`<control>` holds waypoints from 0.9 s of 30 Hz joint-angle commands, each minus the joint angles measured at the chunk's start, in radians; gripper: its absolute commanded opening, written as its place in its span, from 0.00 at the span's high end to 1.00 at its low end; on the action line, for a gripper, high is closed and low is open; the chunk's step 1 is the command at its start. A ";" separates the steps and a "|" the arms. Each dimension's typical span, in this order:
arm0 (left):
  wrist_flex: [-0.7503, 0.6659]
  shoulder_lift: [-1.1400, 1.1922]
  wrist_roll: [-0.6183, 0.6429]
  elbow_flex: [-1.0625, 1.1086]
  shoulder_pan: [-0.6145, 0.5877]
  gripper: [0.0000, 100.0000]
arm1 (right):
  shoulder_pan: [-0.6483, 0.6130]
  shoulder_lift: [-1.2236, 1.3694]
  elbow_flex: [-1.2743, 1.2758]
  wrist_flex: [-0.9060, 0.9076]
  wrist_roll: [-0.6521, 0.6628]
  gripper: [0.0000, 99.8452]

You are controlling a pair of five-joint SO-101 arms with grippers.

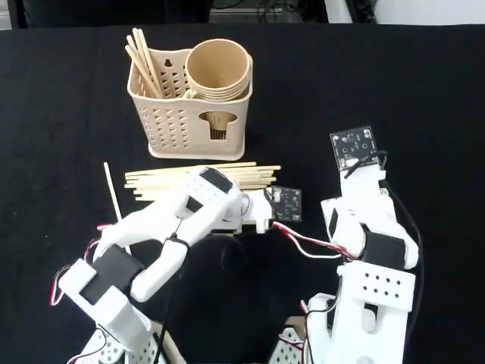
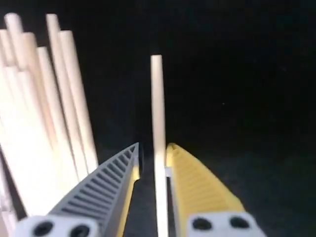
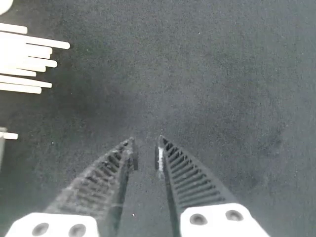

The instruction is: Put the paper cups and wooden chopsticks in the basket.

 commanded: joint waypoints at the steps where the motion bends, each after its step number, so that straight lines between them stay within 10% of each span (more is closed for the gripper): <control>1: 0.000 0.018 0.003 -0.044 -0.002 0.96 | -0.005 -0.004 -0.002 -0.020 0.006 0.92; 16: 0.124 -0.164 0.021 -0.004 -0.018 0.97 | -0.008 -0.004 -0.001 -0.020 0.005 0.92; 27: -0.215 -0.973 0.442 0.355 -0.197 0.97 | -0.006 -0.004 -0.001 -0.023 0.005 0.92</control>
